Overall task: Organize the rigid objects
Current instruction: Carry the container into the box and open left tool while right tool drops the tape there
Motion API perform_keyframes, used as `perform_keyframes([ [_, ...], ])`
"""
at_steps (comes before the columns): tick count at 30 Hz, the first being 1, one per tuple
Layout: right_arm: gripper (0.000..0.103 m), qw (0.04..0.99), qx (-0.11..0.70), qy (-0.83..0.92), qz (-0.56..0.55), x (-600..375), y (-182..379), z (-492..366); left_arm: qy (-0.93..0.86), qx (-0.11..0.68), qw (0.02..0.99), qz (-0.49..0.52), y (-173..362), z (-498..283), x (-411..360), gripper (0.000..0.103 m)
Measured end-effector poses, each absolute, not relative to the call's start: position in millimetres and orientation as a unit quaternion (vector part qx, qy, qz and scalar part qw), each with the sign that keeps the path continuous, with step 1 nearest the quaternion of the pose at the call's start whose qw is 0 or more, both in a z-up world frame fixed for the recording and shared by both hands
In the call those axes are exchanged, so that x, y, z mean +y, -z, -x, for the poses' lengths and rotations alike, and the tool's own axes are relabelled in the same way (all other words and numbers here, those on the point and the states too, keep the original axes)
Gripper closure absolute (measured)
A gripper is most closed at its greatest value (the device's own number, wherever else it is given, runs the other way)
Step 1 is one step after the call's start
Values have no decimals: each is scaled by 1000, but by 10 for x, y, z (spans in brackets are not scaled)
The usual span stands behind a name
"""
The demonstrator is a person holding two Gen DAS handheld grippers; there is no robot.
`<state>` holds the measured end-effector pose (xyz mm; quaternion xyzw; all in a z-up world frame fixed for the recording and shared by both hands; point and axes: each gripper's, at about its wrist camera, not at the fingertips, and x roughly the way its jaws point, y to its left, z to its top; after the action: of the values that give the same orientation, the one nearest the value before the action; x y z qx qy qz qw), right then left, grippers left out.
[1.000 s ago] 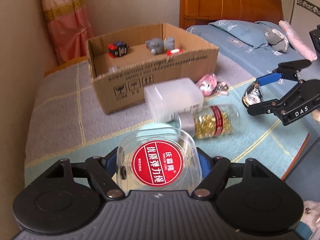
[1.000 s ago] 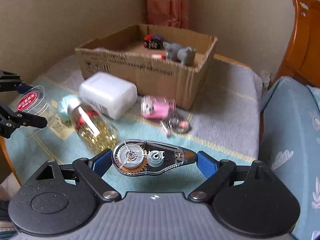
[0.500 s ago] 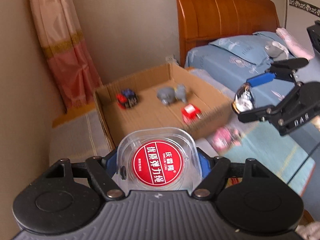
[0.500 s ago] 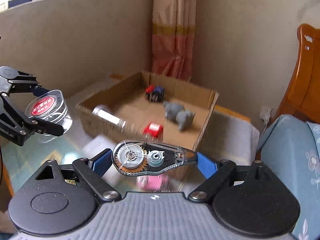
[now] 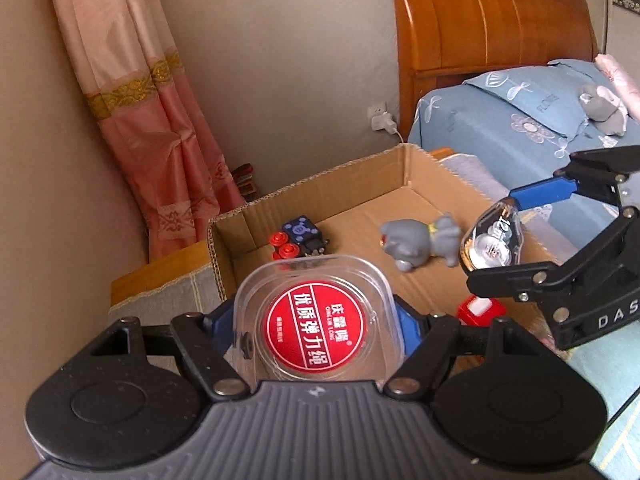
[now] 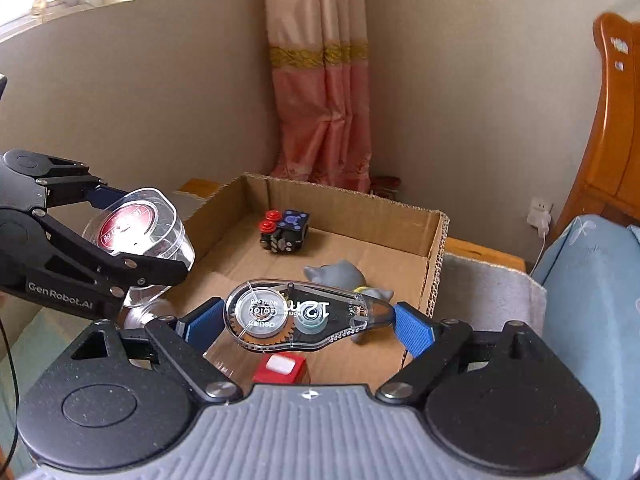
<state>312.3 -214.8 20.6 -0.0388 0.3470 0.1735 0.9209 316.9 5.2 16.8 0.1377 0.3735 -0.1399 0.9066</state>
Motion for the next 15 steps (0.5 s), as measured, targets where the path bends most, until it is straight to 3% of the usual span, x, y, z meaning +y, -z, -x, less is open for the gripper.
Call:
perform_keyframes([
  [3, 10, 920, 353, -166, 32, -2158, -137, -3217, 138, 379, 904, -140, -120, -3268, 34, 28],
  [8, 0, 922, 348, -166, 27, -2221, -118, -3147, 139, 390, 899, -140, -41, -3392, -4, 28],
  [15, 0, 924, 347, -158, 22, -2321, -161, -3027, 132, 399, 896, -141, 47, -3535, -45, 28],
])
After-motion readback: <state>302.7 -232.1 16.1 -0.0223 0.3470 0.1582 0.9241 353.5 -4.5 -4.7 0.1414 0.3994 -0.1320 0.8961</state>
